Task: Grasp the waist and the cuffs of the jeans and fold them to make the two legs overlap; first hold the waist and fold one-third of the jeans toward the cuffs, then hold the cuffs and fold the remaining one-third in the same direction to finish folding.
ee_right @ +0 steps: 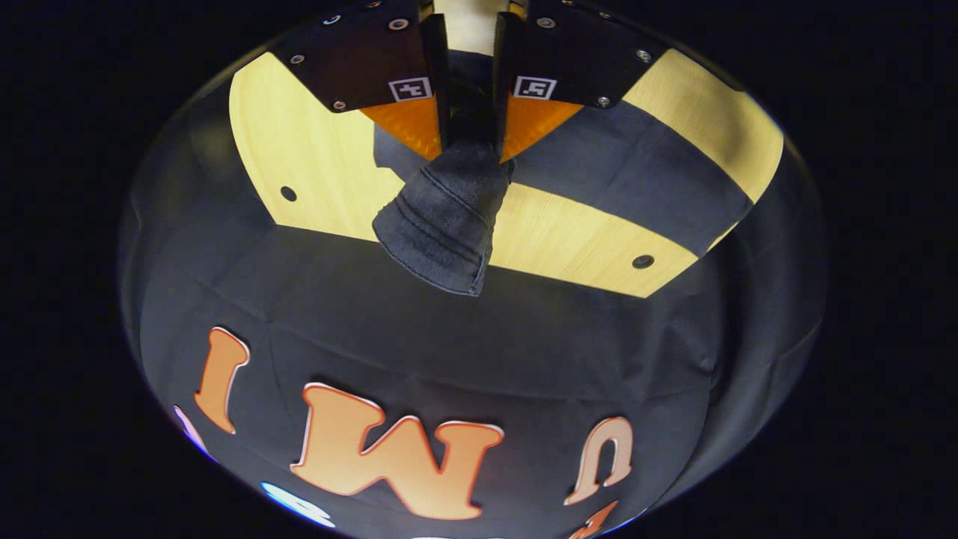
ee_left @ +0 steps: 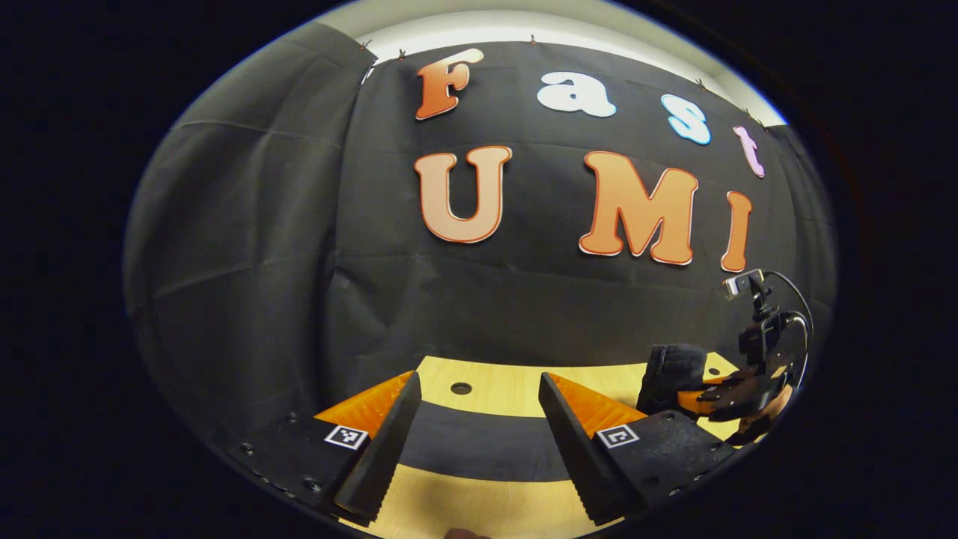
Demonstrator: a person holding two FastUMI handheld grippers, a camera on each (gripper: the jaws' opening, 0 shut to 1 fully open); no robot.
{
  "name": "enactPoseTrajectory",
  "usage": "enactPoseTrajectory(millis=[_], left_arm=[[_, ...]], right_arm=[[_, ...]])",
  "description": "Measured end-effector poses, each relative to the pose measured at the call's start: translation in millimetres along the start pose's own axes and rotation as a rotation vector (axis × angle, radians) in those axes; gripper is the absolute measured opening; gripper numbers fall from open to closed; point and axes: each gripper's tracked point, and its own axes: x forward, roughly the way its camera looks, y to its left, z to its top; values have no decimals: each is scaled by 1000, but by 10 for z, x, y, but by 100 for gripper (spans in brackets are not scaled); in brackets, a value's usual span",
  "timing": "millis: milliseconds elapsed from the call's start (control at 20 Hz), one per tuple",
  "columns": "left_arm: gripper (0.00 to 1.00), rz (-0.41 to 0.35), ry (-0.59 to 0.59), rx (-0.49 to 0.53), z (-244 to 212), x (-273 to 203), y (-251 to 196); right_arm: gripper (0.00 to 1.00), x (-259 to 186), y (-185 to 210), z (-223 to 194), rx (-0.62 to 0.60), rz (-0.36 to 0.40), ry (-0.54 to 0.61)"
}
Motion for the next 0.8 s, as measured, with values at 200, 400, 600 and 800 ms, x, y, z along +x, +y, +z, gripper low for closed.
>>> enactPoseTrajectory(millis=[200,400,600,800], left_arm=[[95,42,27,-13,-119,-24,250],[96,77,53,-15,-196,-75,467],[96,98,74,-25,-266,-78,634],[96,104,112,-51,-389,26,753]], right_arm=[[26,271,320,-246,-31,-19,68],[34,376,696,-470,-52,34,134],[51,304,1131,-609,-33,155,184],[58,172,1213,-567,-38,196,162]])
